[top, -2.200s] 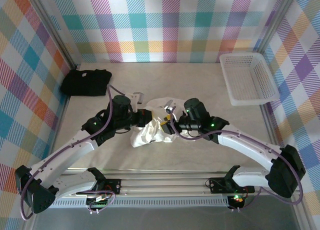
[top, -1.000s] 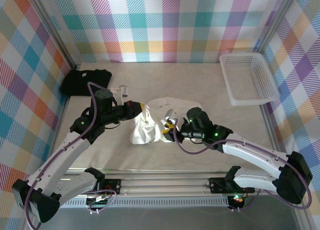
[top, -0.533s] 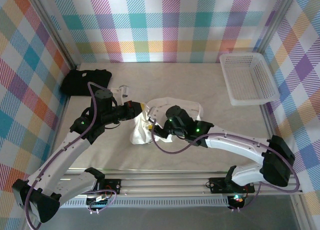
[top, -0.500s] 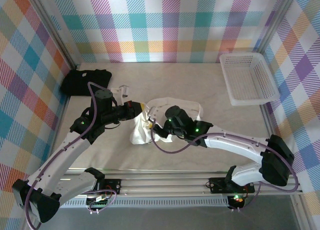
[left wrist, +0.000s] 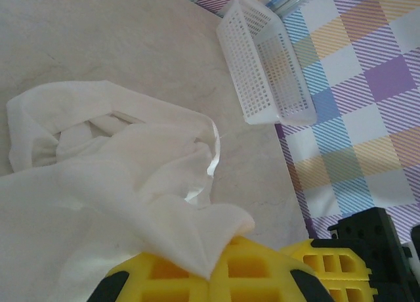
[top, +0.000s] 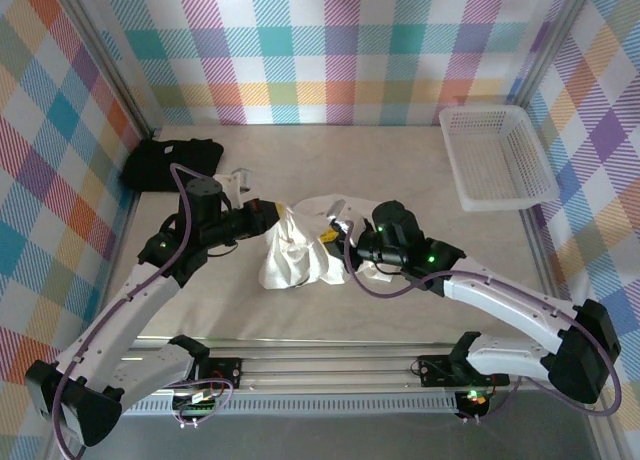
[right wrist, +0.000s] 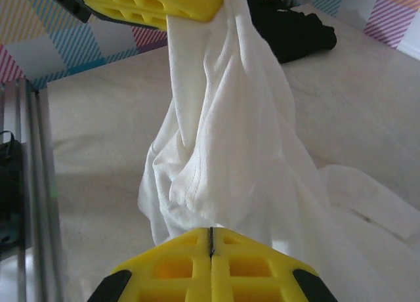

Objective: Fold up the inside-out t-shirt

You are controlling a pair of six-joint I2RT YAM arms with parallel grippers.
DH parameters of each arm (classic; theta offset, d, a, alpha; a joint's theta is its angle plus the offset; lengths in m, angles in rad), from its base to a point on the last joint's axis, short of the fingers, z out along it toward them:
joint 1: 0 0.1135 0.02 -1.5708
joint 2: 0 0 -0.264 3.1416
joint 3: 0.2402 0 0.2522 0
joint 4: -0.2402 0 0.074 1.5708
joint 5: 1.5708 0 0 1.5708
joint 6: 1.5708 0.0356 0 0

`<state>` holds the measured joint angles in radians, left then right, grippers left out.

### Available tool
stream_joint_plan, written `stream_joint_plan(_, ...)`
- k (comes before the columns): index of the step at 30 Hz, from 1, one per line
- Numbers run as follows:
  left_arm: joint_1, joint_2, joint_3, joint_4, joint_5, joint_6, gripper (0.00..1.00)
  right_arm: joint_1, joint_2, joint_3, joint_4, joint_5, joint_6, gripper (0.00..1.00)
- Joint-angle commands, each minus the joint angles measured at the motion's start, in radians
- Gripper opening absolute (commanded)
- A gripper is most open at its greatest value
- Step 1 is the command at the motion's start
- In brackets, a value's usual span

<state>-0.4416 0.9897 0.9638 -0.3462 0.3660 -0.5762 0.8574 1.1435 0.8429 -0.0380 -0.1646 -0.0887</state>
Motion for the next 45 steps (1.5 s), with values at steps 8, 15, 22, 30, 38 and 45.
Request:
stream_joint_plan(8, 0.011, -0.010, 0.004, 0.041, 0.066, 0.001, 0.00, 0.038, 0.137, 0.116, 0.024, 0.041, 0.038, 0.48)
stream_joint_plan(15, 0.011, -0.011, 0.001, 0.034, 0.073, 0.007, 0.00, 0.037, 0.272, 0.224, 0.036, 0.036, 0.031, 0.43)
stream_joint_plan(22, 0.012, -0.007, 0.025, -0.067, -0.107, 0.078, 0.00, -0.024, 0.207, 0.185, -0.008, -0.223, 0.040, 0.00)
stream_joint_plan(30, 0.012, 0.035, 0.029, -0.070, -0.220, 0.158, 0.11, -0.112, 0.175, 0.112, 0.099, -0.495, 0.200, 0.00)
stream_joint_plan(38, -0.008, -0.027, -0.017, -0.113, -0.245, 0.185, 0.38, -0.171, 0.207, 0.085, 0.254, -0.493, 0.398, 0.00)
stream_joint_plan(45, -0.113, -0.077, -0.119, -0.068, -0.206, 0.191, 0.42, -0.184, 0.223, 0.090, 0.283, -0.504, 0.427, 0.00)
